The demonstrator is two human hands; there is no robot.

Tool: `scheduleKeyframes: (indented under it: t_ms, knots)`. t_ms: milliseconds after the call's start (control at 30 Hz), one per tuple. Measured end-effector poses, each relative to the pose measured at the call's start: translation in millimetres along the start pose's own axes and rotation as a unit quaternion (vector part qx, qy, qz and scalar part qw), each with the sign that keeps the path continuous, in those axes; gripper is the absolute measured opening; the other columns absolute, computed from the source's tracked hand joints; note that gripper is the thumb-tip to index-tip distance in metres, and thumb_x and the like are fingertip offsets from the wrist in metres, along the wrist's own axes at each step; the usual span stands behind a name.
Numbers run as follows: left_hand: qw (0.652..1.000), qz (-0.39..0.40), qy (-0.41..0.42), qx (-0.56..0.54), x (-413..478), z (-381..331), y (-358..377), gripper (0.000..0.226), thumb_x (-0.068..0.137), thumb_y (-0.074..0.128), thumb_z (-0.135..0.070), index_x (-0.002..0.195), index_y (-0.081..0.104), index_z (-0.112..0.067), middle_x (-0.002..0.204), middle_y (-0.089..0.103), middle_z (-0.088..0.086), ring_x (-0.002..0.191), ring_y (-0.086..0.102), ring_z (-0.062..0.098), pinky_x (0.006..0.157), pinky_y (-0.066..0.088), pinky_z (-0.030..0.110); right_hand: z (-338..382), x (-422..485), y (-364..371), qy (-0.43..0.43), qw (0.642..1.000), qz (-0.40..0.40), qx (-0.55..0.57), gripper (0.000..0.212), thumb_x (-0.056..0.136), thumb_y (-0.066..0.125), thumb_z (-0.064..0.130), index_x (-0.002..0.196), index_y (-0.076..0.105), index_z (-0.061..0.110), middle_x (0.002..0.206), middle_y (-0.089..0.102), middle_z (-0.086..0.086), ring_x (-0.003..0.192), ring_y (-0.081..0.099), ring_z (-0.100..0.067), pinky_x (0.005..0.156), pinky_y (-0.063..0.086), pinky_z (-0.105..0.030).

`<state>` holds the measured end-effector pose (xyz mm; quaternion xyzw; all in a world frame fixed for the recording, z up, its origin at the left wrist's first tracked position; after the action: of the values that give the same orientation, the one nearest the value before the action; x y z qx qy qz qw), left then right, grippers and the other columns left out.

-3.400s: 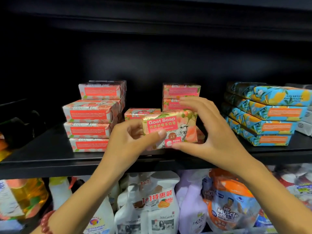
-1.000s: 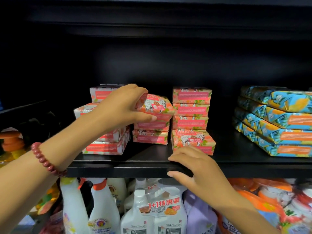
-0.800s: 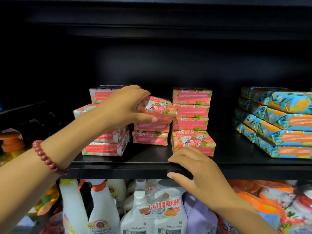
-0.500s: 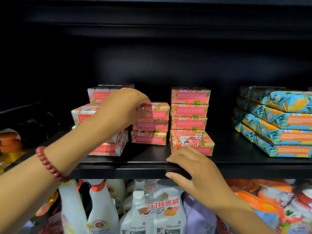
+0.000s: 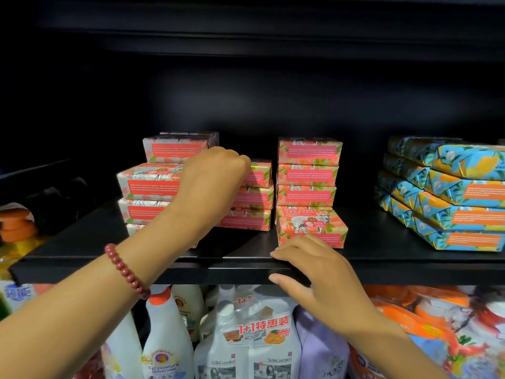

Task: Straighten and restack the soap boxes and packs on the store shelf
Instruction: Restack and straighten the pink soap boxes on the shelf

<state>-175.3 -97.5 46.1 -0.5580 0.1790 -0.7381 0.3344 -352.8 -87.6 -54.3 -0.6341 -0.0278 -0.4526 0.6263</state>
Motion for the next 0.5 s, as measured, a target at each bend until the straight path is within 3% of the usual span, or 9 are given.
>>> scheduleKeyframes:
  t_ms: [67, 133, 200, 267, 333, 400, 500]
  knots:
    - [1.000, 0.000, -0.005, -0.006, -0.6, -1.5, -2.1, 0.016, 0.079, 0.063, -0.001, 0.089, 0.059, -0.013, 0.072, 0.047, -0.001, 0.069, 0.044, 0.020, 0.052, 0.030, 0.032, 0.7, 0.0, -0.5, -0.001, 1.000, -0.001, 0.001, 0.030, 0.084, 0.067, 0.032, 0.109, 0.067, 0.015, 0.104, 0.064, 0.004, 0.098, 0.057, -0.015, 0.078, 0.051, -0.031]
    - [0.999, -0.023, 0.017, -0.031, -5.2, -2.6, -3.6, 0.013, 0.083, 0.063, -0.005, 0.094, 0.063, -0.012, 0.086, 0.061, 0.001, 0.082, 0.056, 0.022, 0.054, 0.043, 0.034, -0.1, 0.2, -0.3, 0.004, 1.000, 0.012, 0.005, 0.031, 0.086, 0.065, 0.034, 0.112, 0.066, 0.017, 0.107, 0.062, 0.006, 0.101, 0.055, -0.012, 0.082, 0.048, -0.028]
    - [0.989, -0.084, 0.054, -0.108, -21.3, -4.6, -7.5, 0.009, 0.082, 0.067, -0.008, 0.091, 0.068, -0.006, 0.091, 0.068, 0.007, 0.085, 0.063, 0.028, 0.058, 0.053, 0.039, -0.2, 0.1, -2.7, 0.007, 0.999, 0.014, 0.031, 0.029, 0.087, 0.064, 0.034, 0.110, 0.067, 0.017, 0.106, 0.062, 0.008, 0.101, 0.054, -0.008, 0.084, 0.045, -0.025]
    - [0.967, -0.123, 0.068, -0.214, -46.2, -8.6, -8.0, 0.019, 0.084, 0.064, -0.022, 0.092, 0.072, -0.006, 0.092, 0.071, 0.006, 0.085, 0.067, 0.026, 0.064, 0.056, 0.038, 1.0, 0.2, -12.5, 0.009, 0.996, -0.041, 0.076, 0.023, 0.084, 0.066, 0.028, 0.101, 0.070, 0.014, 0.099, 0.064, 0.007, 0.095, 0.057, -0.007, 0.082, 0.045, -0.024]
    - [0.947, -0.090, 0.047, -0.306, -72.0, -14.3, -1.8, 0.032, 0.085, 0.058, -0.038, 0.097, 0.072, -0.012, 0.092, 0.072, 0.000, 0.086, 0.067, 0.018, 0.070, 0.056, 0.033, -0.7, 2.7, -27.3, -0.003, 0.987, -0.144, 0.064, 0.018, 0.080, 0.066, 0.020, 0.094, 0.071, 0.010, 0.094, 0.065, 0.004, 0.092, 0.059, -0.010, 0.082, 0.046, -0.022]
    - [0.929, -0.037, 0.009, -0.369, -90.6, -21.5, 7.7, 0.039, 0.082, 0.053, -0.047, 0.096, 0.073, -0.017, 0.090, 0.072, -0.006, 0.084, 0.066, 0.012, 0.069, 0.056, 0.032, -8.9, 9.9, -42.1, -0.001, 0.980, -0.193, 0.039, 0.017, 0.079, 0.069, 0.018, 0.093, 0.071, 0.008, 0.095, 0.065, 0.003, 0.093, 0.058, -0.011, 0.085, 0.044, -0.019]
    - [0.932, -0.004, -0.007, -0.362, -101.8, -30.0, 20.2, 0.041, 0.082, 0.049, -0.051, 0.090, 0.074, -0.020, 0.087, 0.072, -0.010, 0.084, 0.066, 0.011, 0.065, 0.057, 0.032, -31.0, 26.7, -54.4, 0.058, 0.993, -0.105, 0.011, 0.031, 0.078, 0.073, 0.031, 0.105, 0.068, 0.015, 0.108, 0.063, 0.006, 0.106, 0.054, -0.011, 0.091, 0.037, -0.017]
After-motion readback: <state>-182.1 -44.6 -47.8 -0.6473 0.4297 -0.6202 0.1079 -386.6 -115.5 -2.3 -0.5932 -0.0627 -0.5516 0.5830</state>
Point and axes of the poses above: each hand's wrist, its own x-axis towards the middle knuckle, its own y-axis out of the palm, z = x × y, the point moved 2 cm from there along x, towards the middle knuckle
